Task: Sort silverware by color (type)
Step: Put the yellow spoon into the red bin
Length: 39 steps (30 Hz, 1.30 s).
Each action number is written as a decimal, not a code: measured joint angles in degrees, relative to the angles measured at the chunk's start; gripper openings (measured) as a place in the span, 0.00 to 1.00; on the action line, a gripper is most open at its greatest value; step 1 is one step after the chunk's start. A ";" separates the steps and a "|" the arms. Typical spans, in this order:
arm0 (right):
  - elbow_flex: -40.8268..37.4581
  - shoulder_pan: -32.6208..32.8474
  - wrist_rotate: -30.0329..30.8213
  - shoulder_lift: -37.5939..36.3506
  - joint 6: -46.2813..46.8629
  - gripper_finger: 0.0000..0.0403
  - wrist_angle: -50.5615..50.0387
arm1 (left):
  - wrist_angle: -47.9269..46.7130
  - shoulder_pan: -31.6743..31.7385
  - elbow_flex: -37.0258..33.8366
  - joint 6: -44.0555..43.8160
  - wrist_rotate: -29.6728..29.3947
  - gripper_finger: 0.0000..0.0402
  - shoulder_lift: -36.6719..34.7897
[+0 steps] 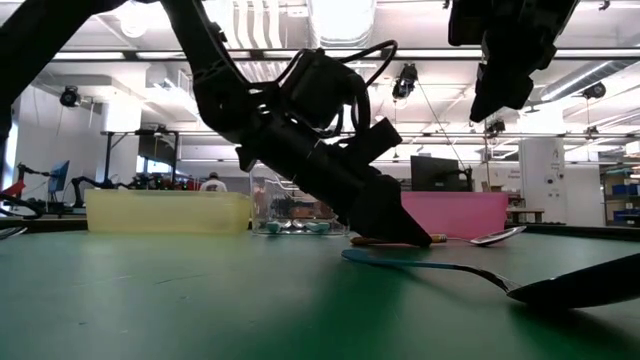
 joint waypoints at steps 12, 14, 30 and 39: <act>0.00 0.00 0.85 0.00 -0.02 0.16 0.11 | 0.08 -0.04 -0.07 -1.25 0.13 0.34 0.16; 0.00 -0.02 0.87 0.00 -0.02 0.16 0.11 | -0.03 -0.04 -0.07 -1.72 0.32 0.30 0.18; 0.00 -0.02 0.98 -0.44 0.13 0.16 2.38 | -0.13 -3.10 -0.57 -1.40 -8.73 0.10 -2.08; 1.58 0.00 0.98 -2.44 -0.38 0.16 7.24 | 0.18 -6.58 -3.66 3.15 -18.89 0.11 -11.37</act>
